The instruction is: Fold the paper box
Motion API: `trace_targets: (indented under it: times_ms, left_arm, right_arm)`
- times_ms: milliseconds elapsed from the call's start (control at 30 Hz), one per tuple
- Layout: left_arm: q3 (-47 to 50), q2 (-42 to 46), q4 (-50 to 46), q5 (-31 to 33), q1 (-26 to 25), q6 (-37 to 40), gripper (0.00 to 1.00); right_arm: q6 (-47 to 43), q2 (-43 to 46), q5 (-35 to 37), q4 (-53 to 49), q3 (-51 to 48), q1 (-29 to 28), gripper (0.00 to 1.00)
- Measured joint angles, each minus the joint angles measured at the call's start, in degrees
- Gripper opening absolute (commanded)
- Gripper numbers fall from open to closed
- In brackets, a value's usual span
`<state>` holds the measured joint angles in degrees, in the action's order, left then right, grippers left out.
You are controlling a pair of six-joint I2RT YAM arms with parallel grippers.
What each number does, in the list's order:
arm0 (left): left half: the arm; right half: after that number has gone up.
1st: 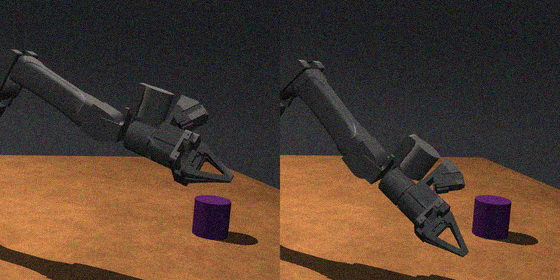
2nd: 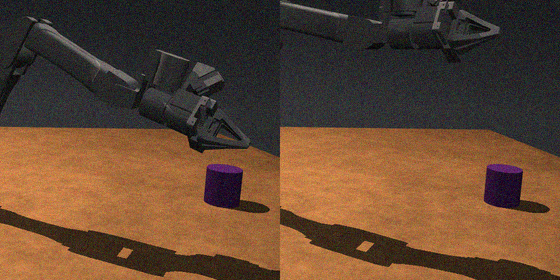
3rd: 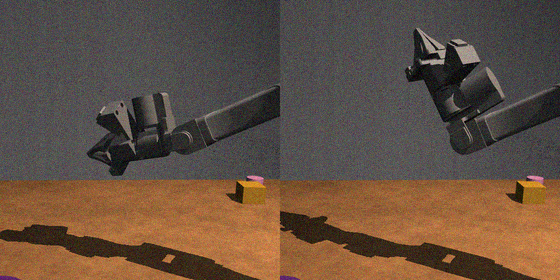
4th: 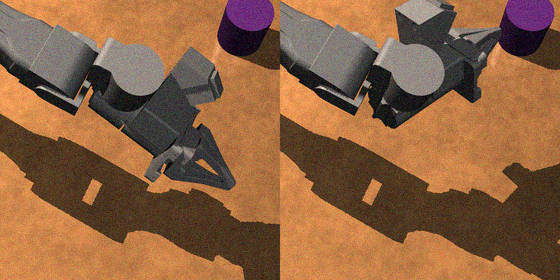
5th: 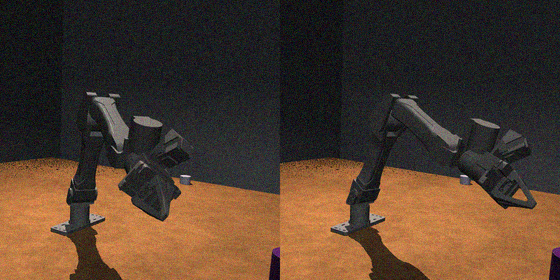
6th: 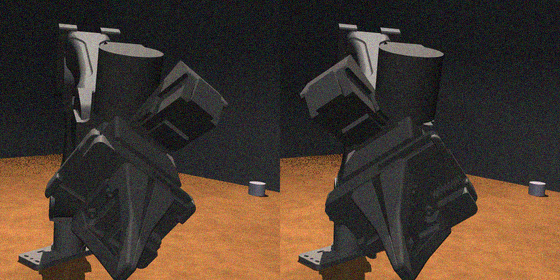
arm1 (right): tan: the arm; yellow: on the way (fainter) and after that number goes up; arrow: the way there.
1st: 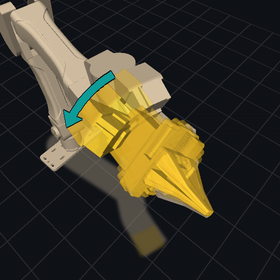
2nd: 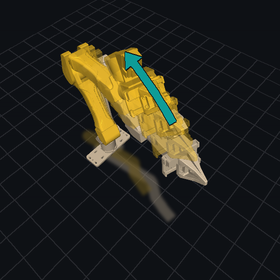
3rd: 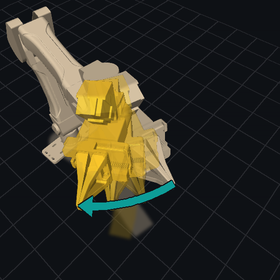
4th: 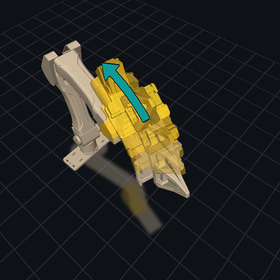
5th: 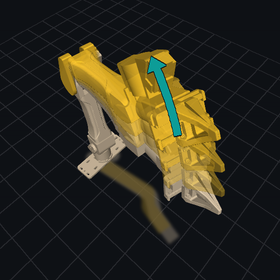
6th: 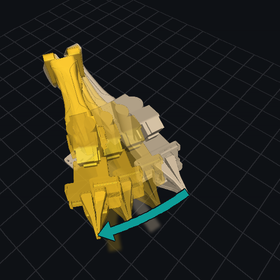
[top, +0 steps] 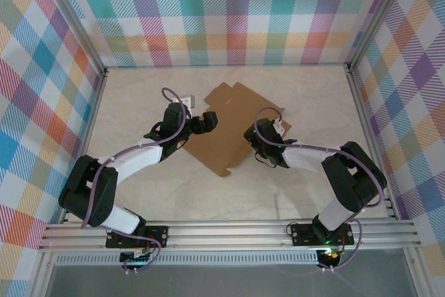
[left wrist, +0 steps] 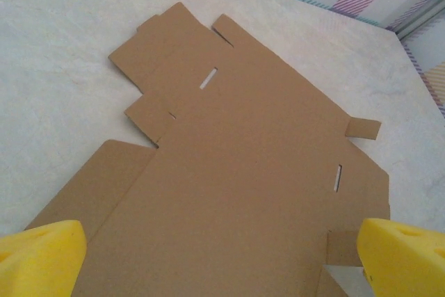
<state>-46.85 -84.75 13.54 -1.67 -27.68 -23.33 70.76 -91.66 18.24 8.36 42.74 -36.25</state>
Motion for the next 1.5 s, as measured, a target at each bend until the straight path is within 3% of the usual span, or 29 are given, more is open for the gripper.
trace_targets:
  times_ms: [200, 400, 600, 800, 1033, 1267, 1433, 1500]
  left_arm:
    - [-1.49, -2.23, 0.07, -0.13, -0.39, -3.1, 1.0]
    - [-12.66, -14.38, -0.76, -1.31, -3.32, -8.85, 1.0]
    - [-26.4, -28.96, -1.62, -7.06, -6.56, -16.96, 1.0]
    - [-31.04, -35.85, -5.55, -10.86, -8.76, -19.04, 1.0]
    - [-33.2, -35.82, -13.38, -17.66, -6.75, -11.39, 1.0]
    - [-34.71, -33.75, -29.68, -24.72, -2.86, 6.36, 1.0]
    - [-30.1, -30.21, -33.18, -27.74, -1.51, 13.84, 1.0]
    - [-29.03, -29.83, -32.63, -28.63, -1.03, 15.23, 1.0]
  right_arm:
    - [-7.41, 7.89, 4.09, -2.89, -3.04, 4.15, 0.86]
    - [-18.4, 13.88, 0.81, -6.73, -2.67, 14.03, 0.9]
    - [-27.21, 12.28, -5.84, -9.86, 1.38, 22.14, 0.91]
    - [-33.33, 4.9, -13.46, -11.17, 10.08, 26.18, 0.91]
    - [-39.91, -2.12, -20.33, -14.01, 21.4, 28.13, 0.91]
    - [-46.6, -5.09, -25.94, -17.81, 26.73, 29.68, 0.92]
    - [-53.55, -11.82, -32.79, -23.54, 34.99, 30.49, 0.88]
    - [-55.41, -14.93, -37.22, -25.86, 37.92, 30.64, 0.83]
